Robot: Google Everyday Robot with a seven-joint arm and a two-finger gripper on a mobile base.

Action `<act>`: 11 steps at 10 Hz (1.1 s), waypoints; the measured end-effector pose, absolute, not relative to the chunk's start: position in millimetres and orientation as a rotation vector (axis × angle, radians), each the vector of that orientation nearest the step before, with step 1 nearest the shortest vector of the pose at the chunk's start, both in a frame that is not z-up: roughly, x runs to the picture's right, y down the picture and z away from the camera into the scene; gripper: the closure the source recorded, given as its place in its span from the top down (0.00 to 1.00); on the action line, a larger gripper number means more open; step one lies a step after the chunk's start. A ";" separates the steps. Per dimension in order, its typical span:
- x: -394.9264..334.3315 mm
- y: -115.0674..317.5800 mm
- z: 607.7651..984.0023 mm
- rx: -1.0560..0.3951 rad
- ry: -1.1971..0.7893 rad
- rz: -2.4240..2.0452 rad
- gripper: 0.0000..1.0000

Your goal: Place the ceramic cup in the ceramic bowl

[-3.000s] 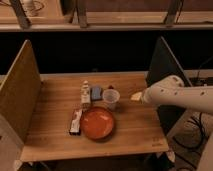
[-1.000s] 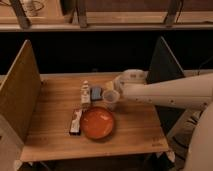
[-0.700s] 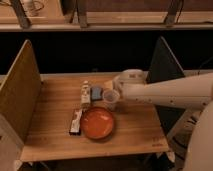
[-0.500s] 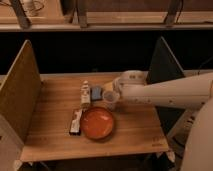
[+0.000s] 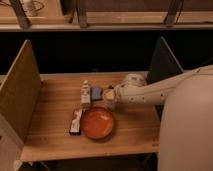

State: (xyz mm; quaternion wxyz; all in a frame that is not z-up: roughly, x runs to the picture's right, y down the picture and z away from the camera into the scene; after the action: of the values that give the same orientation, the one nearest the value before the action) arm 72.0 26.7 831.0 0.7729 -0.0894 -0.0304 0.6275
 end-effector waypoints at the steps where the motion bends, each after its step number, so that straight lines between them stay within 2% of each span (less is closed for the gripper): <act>1: 76.2 19.4 833.1 -0.187 -0.058 1.370 0.74; 4: 88.9 16.2 843.8 -0.190 -0.019 1.406 0.74; 8: 84.0 35.2 867.4 -0.253 0.034 1.478 0.71; 11: 73.2 43.3 872.5 -0.304 0.040 1.494 0.41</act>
State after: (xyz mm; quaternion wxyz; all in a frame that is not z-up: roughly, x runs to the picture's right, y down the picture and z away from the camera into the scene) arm 73.2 43.3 872.5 0.7230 -0.1378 0.0179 0.6767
